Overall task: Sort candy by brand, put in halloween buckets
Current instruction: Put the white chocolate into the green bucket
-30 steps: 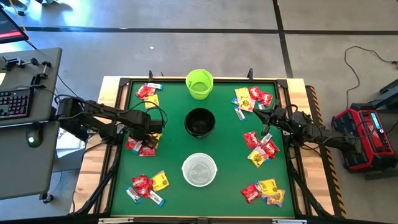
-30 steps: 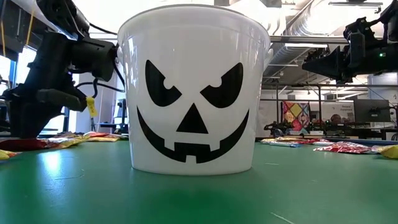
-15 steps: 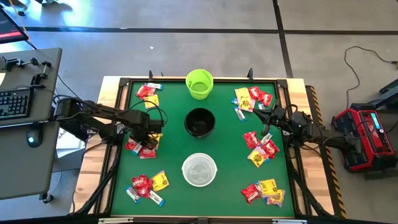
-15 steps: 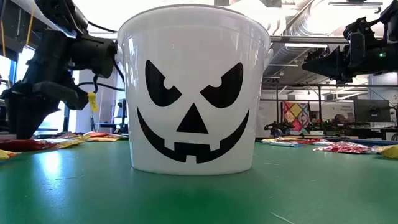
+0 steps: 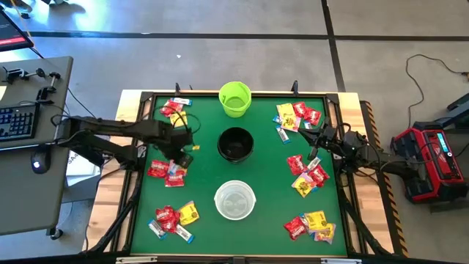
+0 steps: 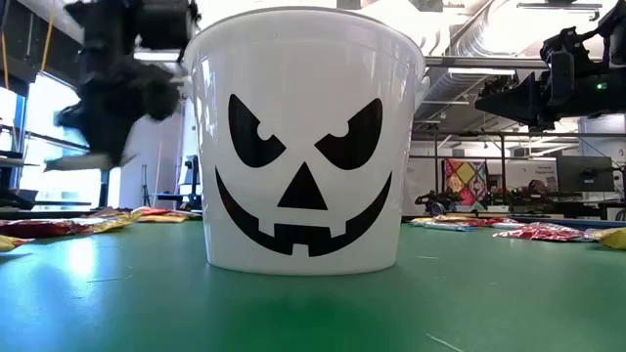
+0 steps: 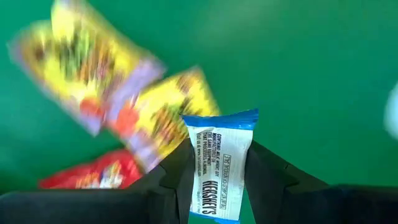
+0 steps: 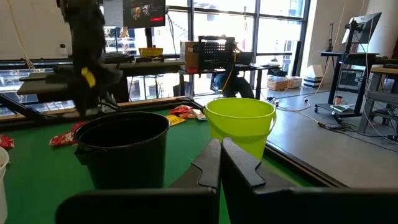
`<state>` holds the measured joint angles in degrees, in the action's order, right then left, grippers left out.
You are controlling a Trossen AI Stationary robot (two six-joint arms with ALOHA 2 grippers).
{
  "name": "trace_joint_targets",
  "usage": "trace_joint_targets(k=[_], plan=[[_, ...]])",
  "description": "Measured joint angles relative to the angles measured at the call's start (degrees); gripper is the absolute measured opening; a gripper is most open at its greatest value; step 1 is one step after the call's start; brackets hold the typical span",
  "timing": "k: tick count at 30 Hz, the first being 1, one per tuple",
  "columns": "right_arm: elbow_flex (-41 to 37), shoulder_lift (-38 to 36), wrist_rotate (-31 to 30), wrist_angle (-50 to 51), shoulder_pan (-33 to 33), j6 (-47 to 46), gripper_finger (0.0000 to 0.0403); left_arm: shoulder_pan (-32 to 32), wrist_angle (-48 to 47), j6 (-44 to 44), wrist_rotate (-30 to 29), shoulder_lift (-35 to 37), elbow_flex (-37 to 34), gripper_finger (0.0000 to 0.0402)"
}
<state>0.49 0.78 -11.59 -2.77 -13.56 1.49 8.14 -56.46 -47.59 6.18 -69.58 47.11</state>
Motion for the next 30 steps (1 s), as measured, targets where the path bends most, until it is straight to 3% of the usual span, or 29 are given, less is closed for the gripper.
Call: trace_joint_targets(k=[11,23,30], plan=[[0.0,0.0,0.0,0.0,0.0,0.0,0.0000,11.0,5.1,12.3,-3.1,-4.3,18.9,0.0105],[0.0,0.0,0.0,0.0,0.0,0.0,0.0000,20.8,7.3,30.0,-3.7,-22.8,40.3,0.0105],[0.0,0.0,0.0,0.0,0.0,0.0,0.0000,23.8,10.9,35.4,-4.6,-33.2,50.9,0.0105]])
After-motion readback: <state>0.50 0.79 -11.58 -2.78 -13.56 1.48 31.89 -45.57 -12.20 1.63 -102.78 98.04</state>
